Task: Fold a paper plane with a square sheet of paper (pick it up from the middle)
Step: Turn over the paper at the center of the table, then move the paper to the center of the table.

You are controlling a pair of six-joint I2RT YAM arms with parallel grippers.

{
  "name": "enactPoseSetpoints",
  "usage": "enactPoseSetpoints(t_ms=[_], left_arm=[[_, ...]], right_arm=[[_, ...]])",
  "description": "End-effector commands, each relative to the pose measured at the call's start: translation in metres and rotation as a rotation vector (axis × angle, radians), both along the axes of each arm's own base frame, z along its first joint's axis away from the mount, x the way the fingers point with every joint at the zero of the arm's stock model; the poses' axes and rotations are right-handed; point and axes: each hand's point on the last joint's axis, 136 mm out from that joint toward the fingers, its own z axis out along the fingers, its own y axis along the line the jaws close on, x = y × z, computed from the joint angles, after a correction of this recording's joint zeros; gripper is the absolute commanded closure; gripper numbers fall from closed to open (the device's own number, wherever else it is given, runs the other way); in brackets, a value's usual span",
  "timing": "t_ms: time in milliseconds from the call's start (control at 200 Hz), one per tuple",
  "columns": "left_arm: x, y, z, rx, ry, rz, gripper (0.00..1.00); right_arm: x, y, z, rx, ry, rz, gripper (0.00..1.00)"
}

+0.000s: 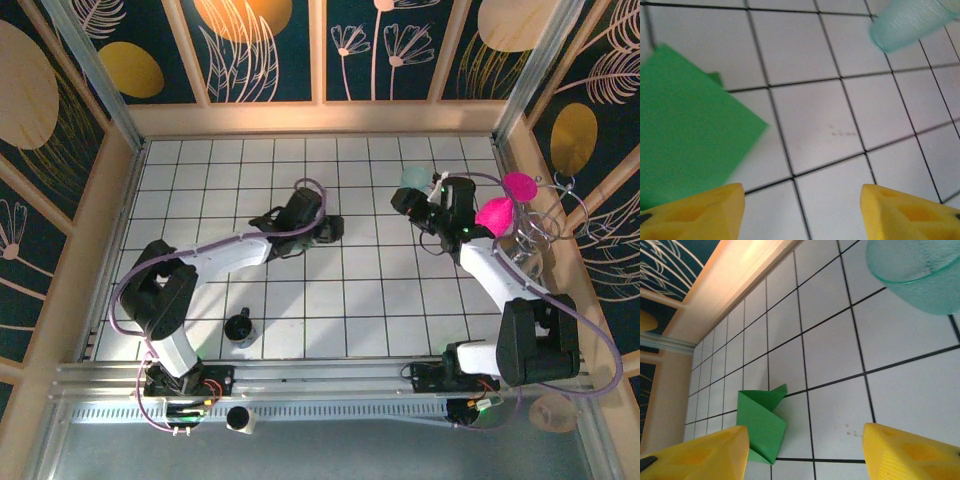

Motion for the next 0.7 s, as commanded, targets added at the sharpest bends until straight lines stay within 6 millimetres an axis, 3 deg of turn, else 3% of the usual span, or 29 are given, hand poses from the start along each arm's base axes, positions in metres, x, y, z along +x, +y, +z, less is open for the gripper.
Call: enactPoseSetpoints(t_ms=[0,255,696], left_arm=[[0.01,0.024,-0.011,-0.041,0.026,0.027,0.35],[0.024,0.058,-0.041,0.008,0.074,0.075,0.32],[0.043,0.076,-0.067,0.047,0.117,0.112,0.3]], right_arm=[[0.003,0.016,0.004,0.021,-0.034,0.032,0.37],[0.007,0.032,-0.012,0.037,0.014,0.057,0.37],[0.015,0.047,-0.028,0.056,0.065,0.083,0.38]])
